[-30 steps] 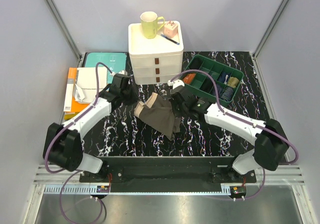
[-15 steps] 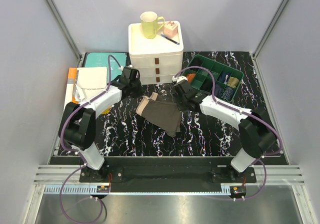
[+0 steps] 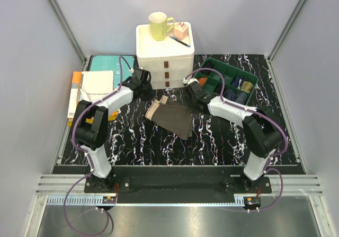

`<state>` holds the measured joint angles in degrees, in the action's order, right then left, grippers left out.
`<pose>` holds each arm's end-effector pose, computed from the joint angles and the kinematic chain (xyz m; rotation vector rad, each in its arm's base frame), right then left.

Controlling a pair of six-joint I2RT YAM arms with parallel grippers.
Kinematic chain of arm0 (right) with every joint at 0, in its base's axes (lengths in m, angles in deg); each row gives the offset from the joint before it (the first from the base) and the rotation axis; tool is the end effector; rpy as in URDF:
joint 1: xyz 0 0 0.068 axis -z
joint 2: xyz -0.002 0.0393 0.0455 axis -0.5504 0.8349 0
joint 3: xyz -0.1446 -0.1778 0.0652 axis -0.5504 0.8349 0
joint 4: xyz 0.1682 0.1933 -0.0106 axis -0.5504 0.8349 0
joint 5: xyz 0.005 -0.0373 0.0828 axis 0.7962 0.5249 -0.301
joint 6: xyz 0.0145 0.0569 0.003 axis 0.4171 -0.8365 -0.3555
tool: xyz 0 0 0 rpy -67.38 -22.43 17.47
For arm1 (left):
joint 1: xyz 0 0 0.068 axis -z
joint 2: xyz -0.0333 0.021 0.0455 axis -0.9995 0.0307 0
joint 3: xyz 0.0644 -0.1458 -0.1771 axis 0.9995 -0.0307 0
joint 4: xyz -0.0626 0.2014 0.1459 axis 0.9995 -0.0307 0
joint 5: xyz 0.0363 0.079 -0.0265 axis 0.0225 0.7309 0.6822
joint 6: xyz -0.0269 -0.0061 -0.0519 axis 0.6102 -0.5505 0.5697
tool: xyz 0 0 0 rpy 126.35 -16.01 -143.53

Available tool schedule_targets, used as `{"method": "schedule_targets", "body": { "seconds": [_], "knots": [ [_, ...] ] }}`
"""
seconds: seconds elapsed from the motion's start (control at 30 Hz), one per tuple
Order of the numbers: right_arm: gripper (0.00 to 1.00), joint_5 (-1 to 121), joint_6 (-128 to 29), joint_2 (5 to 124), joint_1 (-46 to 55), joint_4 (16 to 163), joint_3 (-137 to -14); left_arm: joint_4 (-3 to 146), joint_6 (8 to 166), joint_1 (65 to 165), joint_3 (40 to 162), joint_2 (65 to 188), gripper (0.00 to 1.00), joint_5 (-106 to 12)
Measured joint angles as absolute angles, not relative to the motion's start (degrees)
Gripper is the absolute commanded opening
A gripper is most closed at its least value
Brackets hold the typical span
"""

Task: Roll the underwear
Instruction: Fold the underwear at the center of the board.

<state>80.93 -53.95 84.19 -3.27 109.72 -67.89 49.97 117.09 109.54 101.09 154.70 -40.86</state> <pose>0.2987 0.2105 0.1652 -0.4583 2.4309 0.0756 0.3572 -0.1409 0.1710 -0.4244 2.4896 -0.5084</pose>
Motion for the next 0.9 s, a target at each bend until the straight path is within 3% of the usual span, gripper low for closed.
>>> {"method": "schedule_targets", "body": {
  "seconds": [0.6, 0.67, 0.73, 0.77, 0.8, 0.9],
  "knots": [
    [0.0, 81.8, -54.0, 91.1, -1.1, 108.3, -71.7, 50.3, 117.1, 109.1, 105.7, 161.8, 0.01, -41.7],
    [0.02, 82.3, -54.3, 91.7, -0.7, 108.3, -71.9, 50.2, 117.1, 109.1, 106.1, 162.3, 0.15, -41.7],
    [0.13, 82.3, -54.5, 92.3, -0.3, 108.5, -72.3, 49.9, 116.9, 109.1, 106.7, 162.6, 0.38, -41.7],
    [0.23, 82.4, -54.6, 92.6, -0.1, 108.6, -72.7, 49.8, 116.7, 109.1, 106.9, 162.7, 0.47, -41.7],
    [0.46, 82.5, -54.7, 92.9, 0.1, 108.7, -73.2, 49.6, 116.8, 109.1, 107.0, 162.7, 0.62, -41.8],
    [0.59, 82.5, -54.8, 93.2, 0.4, 109.4, -75.3, 49.6, 116.4, 109.1, 107.5, 162.7, 0.7, -42.1]
  ]
}}
